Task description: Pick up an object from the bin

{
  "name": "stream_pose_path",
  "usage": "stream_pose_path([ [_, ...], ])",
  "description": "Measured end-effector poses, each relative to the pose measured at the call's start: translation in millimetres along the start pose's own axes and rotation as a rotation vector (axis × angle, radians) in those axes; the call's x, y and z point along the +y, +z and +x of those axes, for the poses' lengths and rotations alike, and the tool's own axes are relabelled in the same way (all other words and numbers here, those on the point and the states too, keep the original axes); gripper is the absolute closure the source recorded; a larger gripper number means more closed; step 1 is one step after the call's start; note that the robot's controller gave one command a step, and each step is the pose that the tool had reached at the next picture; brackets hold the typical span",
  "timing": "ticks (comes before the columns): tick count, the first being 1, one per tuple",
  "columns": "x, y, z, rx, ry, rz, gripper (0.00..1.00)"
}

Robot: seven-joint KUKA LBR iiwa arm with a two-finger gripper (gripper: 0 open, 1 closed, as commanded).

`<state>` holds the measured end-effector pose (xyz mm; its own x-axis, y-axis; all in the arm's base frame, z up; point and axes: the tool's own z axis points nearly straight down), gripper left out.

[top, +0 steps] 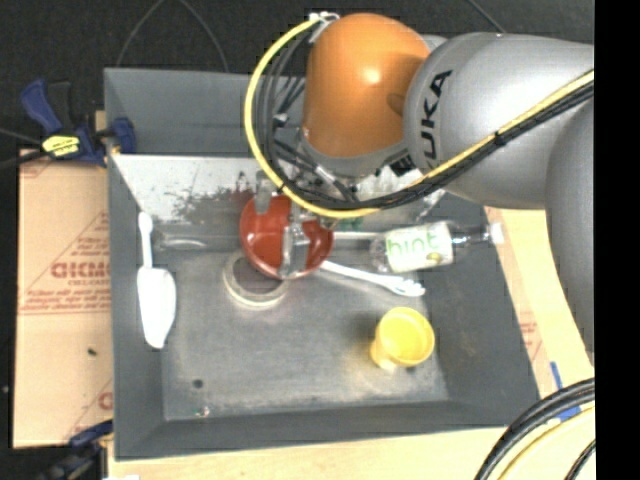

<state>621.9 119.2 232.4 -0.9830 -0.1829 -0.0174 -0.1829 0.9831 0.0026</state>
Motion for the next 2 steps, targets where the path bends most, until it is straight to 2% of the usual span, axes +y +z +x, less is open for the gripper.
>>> stream_pose_path([
  [1, -14.5, 15.1, -3.9, 0.005, -0.074, 0.003, 0.00],
  [2, -13.9, 14.2, -4.5, 0.003, -0.069, 0.002, 0.00],
])
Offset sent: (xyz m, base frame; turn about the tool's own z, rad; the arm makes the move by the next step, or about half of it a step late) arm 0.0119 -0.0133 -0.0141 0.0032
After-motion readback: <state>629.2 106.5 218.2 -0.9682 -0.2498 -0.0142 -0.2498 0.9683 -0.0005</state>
